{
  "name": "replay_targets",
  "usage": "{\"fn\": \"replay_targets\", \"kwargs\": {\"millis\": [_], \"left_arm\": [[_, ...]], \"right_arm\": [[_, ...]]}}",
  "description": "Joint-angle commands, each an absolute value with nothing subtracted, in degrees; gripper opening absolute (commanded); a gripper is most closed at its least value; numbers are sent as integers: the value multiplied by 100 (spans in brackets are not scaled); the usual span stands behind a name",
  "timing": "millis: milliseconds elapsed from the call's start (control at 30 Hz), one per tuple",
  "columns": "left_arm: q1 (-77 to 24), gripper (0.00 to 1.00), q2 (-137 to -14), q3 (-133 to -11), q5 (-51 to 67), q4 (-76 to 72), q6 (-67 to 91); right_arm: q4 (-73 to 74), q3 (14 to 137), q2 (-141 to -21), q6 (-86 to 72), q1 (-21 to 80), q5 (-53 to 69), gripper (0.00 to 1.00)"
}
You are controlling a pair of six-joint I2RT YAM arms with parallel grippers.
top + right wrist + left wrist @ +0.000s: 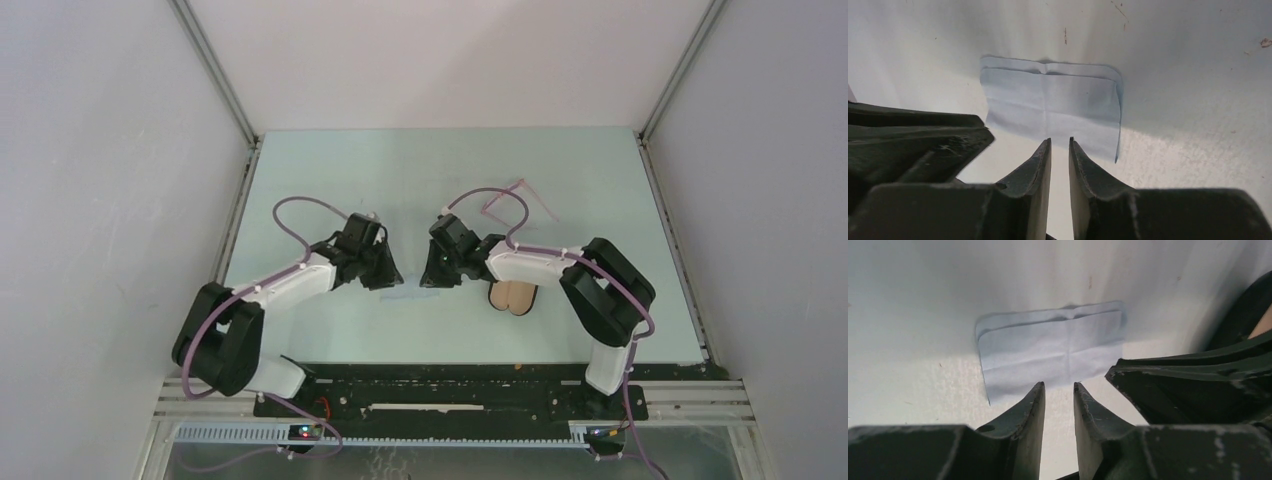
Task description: Organize the sunglasses
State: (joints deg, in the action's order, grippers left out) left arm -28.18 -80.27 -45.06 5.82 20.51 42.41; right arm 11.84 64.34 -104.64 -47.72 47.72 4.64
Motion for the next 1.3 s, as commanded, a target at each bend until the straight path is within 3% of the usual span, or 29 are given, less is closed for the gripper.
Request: {"fn": "replay_targets", "kwargs": {"millis": [0,300,567,733,1000,1167,1267], "left_arm": [[-2856,32,-8242,-4132,887,1478,4534],[-2856,30,-8563,-4060,600,1492,4403],[-2861,33,-7371,-4441,31,2240,4138],[-2856,37,-6714,-4531,-323,2614,4046],[-2856,39,-6251,-4245,-226,2795,4102],[-2856,40,-6205,-4192,-200,2777,4122],[-2861,40,-6195,-4193,-185,2798,4130]], "right_arm": [[1165,6559,-10641,-4740,4813,324,27],[1186,6302,-10475,-4740,4734,316,26],[1915,6283,-9120,-4284,4419,-649,29],[2254,5753,-8645,-4071,4052,-1182,35],[2177,4741,-8009,-4168,3599,-1204,54],[1884,4711,-8300,-4162,3487,-915,53],[1668,4711,-8486,-4243,3376,-718,43]]}}
